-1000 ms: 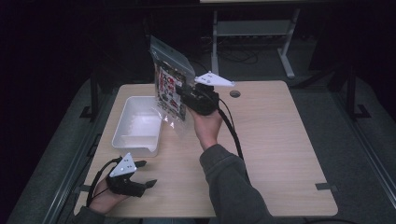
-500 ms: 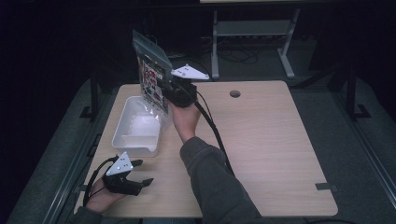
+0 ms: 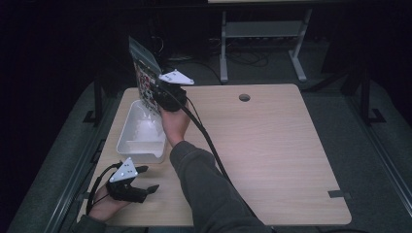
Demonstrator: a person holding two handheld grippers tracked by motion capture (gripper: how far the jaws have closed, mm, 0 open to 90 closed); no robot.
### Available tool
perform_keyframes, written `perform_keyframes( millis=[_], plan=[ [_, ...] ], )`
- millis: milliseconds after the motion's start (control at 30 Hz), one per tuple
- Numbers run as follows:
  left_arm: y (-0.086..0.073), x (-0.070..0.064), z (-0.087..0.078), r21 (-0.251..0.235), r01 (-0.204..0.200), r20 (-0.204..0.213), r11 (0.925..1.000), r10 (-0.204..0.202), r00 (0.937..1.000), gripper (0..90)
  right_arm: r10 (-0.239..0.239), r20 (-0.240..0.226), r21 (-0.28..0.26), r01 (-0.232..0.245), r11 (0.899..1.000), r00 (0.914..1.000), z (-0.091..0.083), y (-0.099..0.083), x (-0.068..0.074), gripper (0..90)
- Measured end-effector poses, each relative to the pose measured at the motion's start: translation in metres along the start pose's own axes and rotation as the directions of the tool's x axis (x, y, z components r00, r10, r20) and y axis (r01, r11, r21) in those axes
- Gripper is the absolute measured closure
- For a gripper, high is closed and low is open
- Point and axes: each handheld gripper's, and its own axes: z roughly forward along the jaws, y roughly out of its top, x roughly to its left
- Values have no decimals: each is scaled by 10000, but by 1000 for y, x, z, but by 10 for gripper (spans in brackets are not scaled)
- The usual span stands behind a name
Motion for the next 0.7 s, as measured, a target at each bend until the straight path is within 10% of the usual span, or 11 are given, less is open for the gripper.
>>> perform_keyframes(
  millis=[700],
  plan=[
    [1,-1,1,-112,97,298,9999,-94,9995,214,-182,141,636,173,9978,9997,30,-40,9,747]
  ],
)
